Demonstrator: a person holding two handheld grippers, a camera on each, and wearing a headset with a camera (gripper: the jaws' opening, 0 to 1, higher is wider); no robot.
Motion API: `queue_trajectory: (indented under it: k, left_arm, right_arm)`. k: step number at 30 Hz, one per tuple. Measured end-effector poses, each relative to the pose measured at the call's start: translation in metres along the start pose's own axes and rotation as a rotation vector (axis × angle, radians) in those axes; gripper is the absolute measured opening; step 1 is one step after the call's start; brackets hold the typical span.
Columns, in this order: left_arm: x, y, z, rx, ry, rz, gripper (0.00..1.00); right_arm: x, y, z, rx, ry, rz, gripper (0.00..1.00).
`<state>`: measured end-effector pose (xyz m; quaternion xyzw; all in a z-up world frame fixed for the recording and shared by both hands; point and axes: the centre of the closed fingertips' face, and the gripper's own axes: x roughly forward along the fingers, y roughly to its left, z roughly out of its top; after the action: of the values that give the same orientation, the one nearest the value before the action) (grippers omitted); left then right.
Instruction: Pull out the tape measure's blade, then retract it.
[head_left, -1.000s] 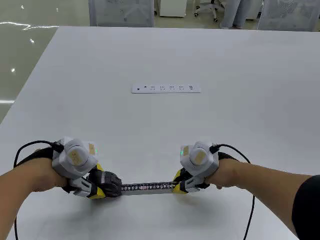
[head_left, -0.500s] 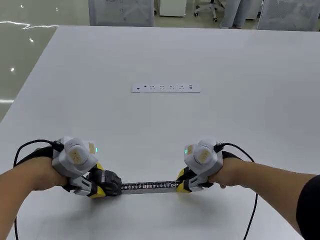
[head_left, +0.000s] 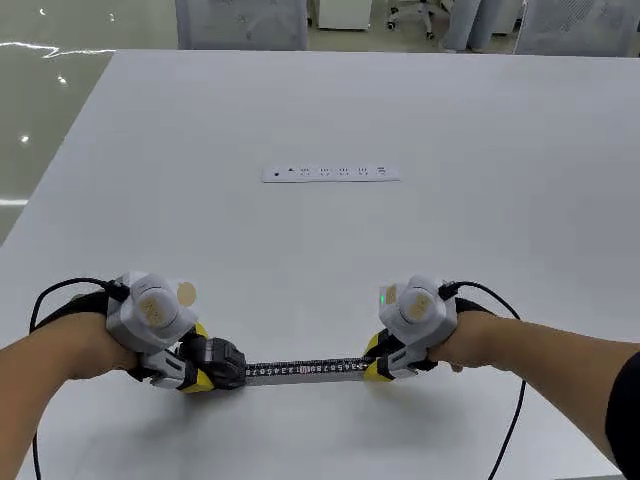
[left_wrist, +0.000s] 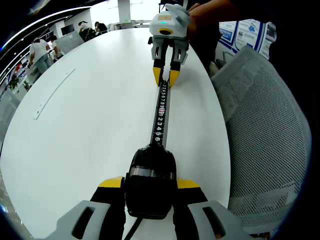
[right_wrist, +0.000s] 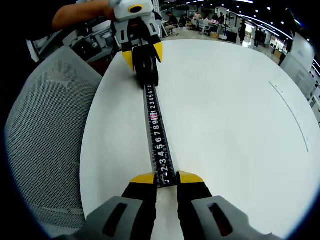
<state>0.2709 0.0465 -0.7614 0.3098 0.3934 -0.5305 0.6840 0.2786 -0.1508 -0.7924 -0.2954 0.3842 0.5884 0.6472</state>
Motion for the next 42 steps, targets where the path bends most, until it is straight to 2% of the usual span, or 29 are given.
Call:
queue_trajectory:
  k: [42]
  left_arm:
    - [0.0,0.0,0.0,-0.004,-0.006,-0.002,0.32]
  right_arm:
    - [-0.014,-0.006,-0.021,0.006,0.031,-0.008,0.1]
